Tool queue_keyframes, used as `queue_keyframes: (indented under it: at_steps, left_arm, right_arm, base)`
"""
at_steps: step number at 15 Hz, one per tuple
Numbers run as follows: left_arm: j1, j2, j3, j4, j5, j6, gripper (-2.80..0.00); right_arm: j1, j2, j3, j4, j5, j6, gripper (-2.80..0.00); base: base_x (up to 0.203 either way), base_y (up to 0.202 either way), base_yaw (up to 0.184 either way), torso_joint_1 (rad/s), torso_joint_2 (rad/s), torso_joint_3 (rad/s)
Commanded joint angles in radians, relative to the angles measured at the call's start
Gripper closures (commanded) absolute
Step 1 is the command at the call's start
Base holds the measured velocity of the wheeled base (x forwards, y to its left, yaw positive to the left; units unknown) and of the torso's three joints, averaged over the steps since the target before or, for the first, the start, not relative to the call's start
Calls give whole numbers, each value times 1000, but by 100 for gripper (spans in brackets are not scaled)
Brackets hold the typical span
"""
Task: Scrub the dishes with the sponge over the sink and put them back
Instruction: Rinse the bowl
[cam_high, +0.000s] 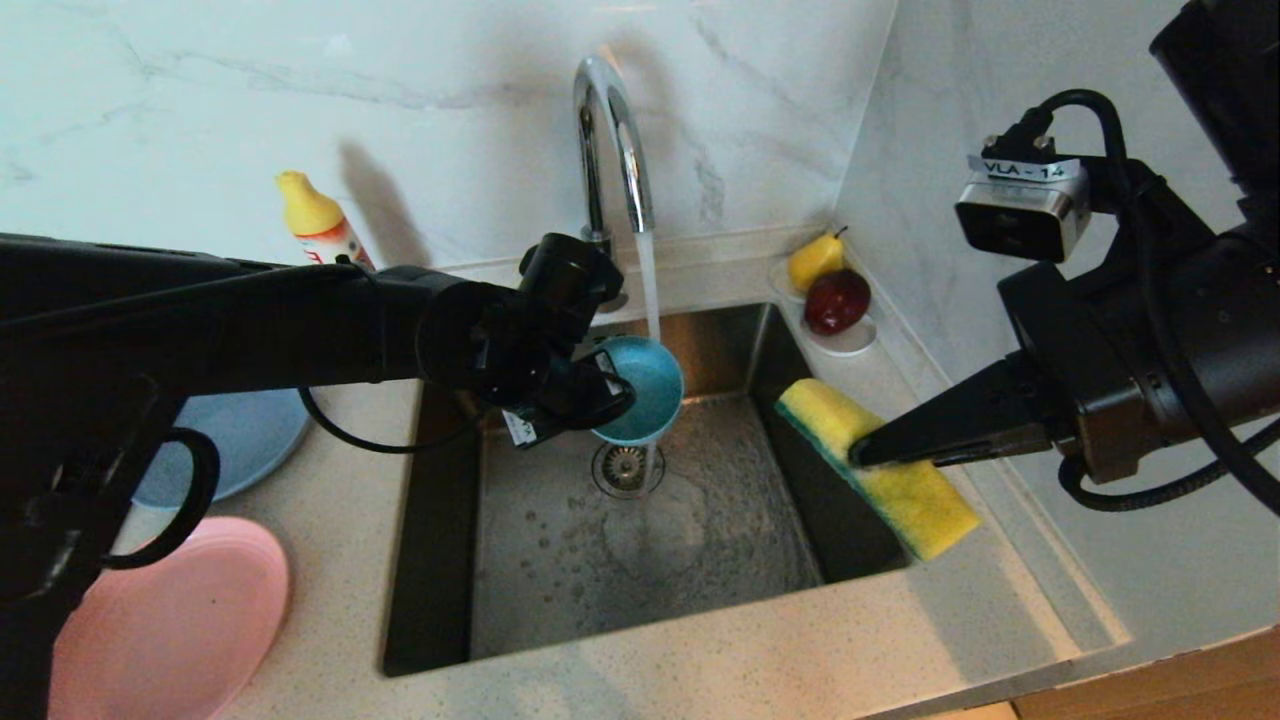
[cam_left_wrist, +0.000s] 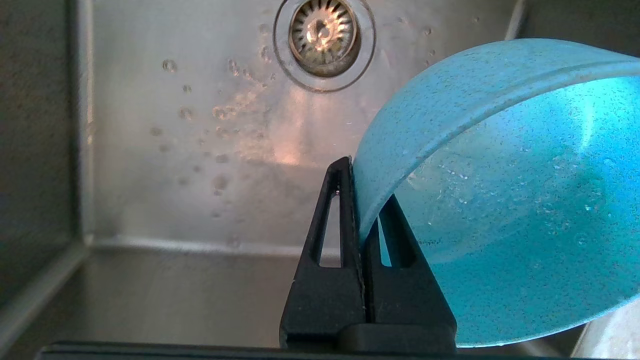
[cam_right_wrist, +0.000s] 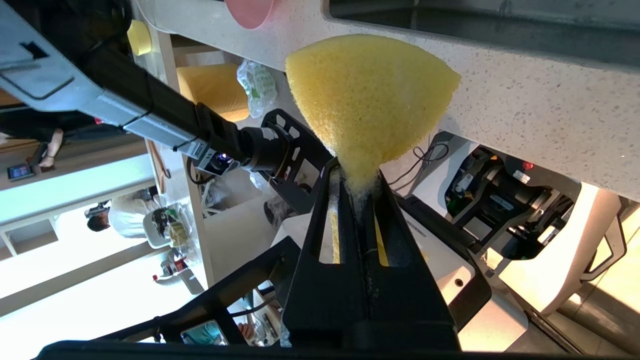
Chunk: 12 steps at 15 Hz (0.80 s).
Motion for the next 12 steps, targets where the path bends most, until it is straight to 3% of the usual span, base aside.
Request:
queue_keyframes:
  at_steps: [1,12]
  left_arm:
    - [0,35,-39,5,2,-6,0]
    - [11,83,-65,13,4,-57,0]
  right_arm:
    - [1,5,0,5,3,3,0]
    - [-7,11,17,-3,6,3,0]
  base:
    - [0,0,0,0,0,0]
    - [0,0,0,0,0,0]
